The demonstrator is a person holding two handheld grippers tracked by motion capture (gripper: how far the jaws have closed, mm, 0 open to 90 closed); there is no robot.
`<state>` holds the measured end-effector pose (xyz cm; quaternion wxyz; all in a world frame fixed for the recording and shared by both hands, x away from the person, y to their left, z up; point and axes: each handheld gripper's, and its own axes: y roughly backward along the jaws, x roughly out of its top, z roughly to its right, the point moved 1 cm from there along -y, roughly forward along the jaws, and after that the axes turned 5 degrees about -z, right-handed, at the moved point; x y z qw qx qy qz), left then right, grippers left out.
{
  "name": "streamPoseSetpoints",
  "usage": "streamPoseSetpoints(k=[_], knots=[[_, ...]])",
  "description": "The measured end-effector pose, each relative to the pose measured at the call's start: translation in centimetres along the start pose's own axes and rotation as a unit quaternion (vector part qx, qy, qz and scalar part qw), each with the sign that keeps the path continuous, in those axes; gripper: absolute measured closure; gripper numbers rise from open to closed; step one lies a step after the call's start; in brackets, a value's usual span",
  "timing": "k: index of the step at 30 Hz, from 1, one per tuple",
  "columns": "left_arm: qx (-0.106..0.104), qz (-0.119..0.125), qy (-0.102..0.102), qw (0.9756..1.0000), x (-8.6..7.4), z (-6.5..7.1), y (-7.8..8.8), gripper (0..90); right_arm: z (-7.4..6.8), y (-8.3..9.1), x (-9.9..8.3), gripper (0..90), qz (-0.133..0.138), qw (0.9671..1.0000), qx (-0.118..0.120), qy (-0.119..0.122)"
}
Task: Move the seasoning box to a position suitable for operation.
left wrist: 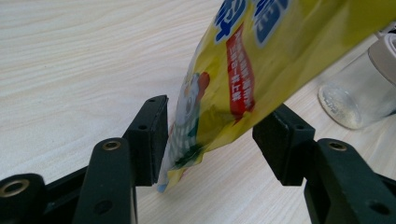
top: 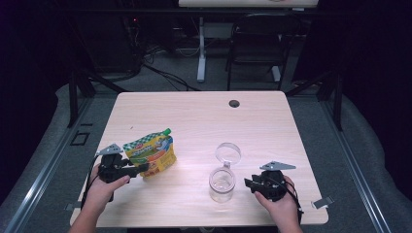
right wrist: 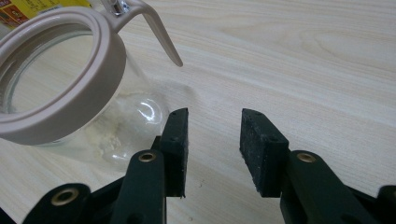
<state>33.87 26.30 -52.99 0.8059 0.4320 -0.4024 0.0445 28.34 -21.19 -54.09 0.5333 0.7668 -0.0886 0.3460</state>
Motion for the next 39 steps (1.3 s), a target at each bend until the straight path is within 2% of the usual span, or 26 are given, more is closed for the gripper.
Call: streamPoseSetpoints(k=[9, 12, 17, 24, 39], knots=[[-0.006, -0.008, 0.001, 0.9999, -0.3, -0.3, -0.9, 42.9, 0.0, -0.1, 0.0, 62.5, -0.002, 1.0, -0.001, -0.001], [-0.011, -0.007, -0.002, 0.9999, -0.3, -0.3, -0.9, 46.1, 0.0, -0.1, 0.0, 62.4, -0.002, 1.0, -0.001, 0.0], [-0.002, -0.004, -0.009, 0.9999, -0.3, 0.3, -0.8, 52.2, 0.0, -0.1, 0.0, 62.4, -0.003, 1.0, 0.0, 0.0], [-0.009, -0.005, -0.013, 0.9999, -0.3, 1.0, -1.0, 57.0, 0.0, -0.2, 0.0, 62.1, -0.003, 1.0, -0.002, 0.001], [-0.031, -0.006, 0.003, 0.9995, -0.2, 0.6, -1.4, 51.6, 0.0, -0.3, 0.0, 61.1, -0.008, 1.0, -0.002, 0.003]])
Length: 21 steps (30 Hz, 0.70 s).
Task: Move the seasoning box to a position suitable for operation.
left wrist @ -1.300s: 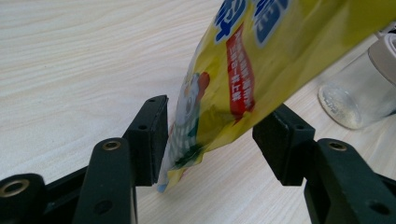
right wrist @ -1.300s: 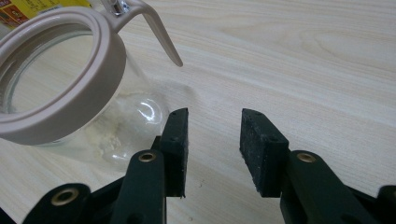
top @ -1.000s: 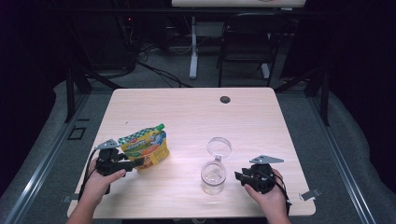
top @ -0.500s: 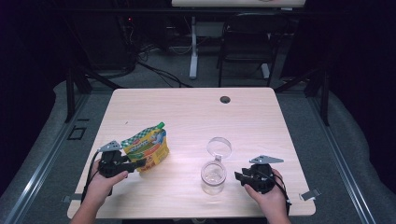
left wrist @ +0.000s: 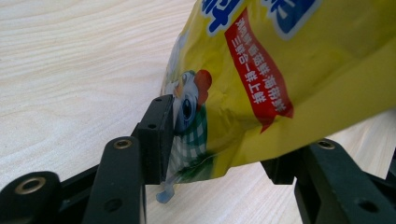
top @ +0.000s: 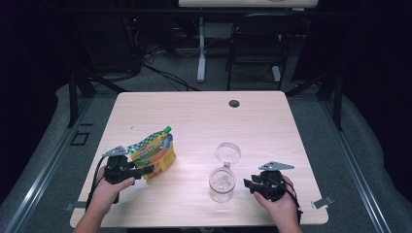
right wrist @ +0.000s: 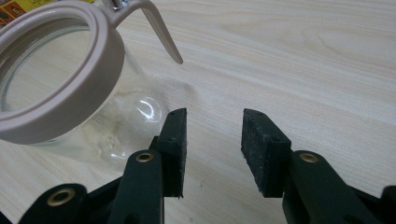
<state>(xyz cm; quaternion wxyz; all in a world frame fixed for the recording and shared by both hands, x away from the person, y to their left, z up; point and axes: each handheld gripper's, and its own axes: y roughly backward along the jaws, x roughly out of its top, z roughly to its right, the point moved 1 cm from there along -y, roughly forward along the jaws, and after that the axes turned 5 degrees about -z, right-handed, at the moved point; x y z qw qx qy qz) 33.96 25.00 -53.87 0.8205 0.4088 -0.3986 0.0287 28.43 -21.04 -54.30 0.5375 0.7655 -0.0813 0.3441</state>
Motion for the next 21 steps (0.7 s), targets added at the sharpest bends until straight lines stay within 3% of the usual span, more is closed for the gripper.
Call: streamPoseSetpoints(k=[11, 21], knots=[[-0.004, 0.003, 0.018, 0.9998, -0.5, -0.5, -0.2, 45.6, -0.1, 0.0, 0.0, 60.8, 0.004, 1.0, 0.002, -0.002], [0.011, -0.017, 0.009, 0.9998, 0.0, -0.4, -1.5, 41.3, 0.0, -0.1, -0.1, 60.5, 0.004, 1.0, 0.005, -0.005]])
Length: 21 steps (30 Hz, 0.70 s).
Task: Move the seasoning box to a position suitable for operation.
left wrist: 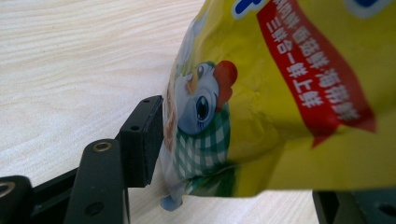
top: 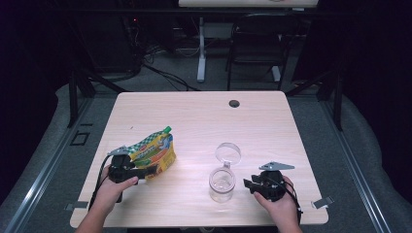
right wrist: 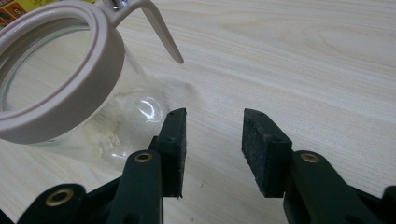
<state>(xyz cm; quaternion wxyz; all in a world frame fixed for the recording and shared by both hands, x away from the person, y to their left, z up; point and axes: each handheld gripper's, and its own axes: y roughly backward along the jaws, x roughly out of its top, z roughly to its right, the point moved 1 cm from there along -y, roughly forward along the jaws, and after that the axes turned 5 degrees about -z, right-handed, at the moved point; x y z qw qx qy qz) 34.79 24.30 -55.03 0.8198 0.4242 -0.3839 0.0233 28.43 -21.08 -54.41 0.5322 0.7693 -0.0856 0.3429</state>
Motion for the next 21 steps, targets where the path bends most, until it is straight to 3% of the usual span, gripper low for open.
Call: streamPoseSetpoints(k=[10, 21], knots=[[0.013, -0.007, -0.003, 0.9999, 0.4, 0.2, -0.9, 40.4, 0.1, 0.3, 0.0, 60.0, 0.005, 1.0, 0.0, -0.002], [0.02, 0.001, 0.0, 0.9998, 0.5, 0.5, -1.4, 40.3, 0.2, 0.2, 0.0, 59.5, 0.006, 1.0, -0.001, -0.004]])
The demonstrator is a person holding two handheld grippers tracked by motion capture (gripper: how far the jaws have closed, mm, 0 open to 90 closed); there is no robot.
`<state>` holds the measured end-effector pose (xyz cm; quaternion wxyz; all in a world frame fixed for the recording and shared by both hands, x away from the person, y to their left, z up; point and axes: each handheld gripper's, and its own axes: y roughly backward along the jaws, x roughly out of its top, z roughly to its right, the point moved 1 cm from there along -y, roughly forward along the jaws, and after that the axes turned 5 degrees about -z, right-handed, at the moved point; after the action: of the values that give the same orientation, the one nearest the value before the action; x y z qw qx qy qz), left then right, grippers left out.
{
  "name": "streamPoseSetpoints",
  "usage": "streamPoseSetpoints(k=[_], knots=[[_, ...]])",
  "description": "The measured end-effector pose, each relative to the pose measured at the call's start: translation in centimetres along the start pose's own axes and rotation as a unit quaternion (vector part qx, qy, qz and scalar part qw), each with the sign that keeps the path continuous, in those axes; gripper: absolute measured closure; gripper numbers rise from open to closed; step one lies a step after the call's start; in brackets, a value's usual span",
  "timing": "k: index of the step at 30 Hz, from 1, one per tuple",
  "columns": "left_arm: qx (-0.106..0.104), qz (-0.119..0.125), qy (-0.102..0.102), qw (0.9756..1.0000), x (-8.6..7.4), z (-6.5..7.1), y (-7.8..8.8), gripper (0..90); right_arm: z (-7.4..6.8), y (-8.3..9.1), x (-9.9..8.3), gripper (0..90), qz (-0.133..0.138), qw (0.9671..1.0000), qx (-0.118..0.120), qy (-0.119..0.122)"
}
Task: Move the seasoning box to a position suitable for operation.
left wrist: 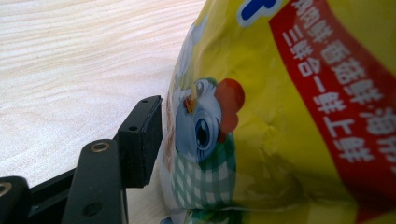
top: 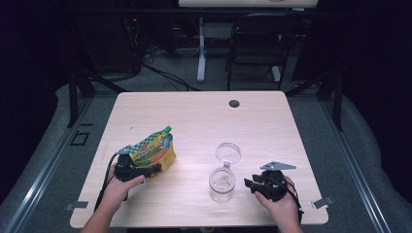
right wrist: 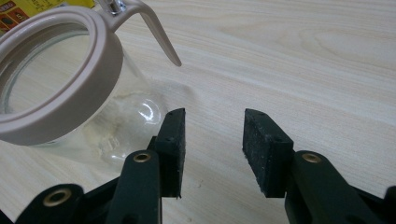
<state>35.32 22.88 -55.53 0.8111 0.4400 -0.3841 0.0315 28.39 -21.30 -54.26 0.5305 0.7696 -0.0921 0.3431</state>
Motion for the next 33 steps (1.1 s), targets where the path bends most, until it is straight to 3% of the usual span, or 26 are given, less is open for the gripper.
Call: streamPoseSetpoints(k=[8, 16, 33], knots=[[0.007, 0.019, -0.003, 0.9998, -0.3, 0.2, -0.4, 40.5, 0.1, 0.1, 0.0, 59.0, 0.0, 1.0, 0.001, 0.001], [0.013, 0.027, -0.009, 0.9995, -0.2, 0.6, -0.4, 51.9, 0.2, 0.0, 0.0, 59.0, -0.003, 1.0, 0.0, 0.002], [0.026, 0.028, -0.048, 0.9981, -0.4, 1.5, -0.1, 58.1, 0.2, 0.0, 0.0, 59.0, -0.002, 1.0, -0.001, 0.002]])
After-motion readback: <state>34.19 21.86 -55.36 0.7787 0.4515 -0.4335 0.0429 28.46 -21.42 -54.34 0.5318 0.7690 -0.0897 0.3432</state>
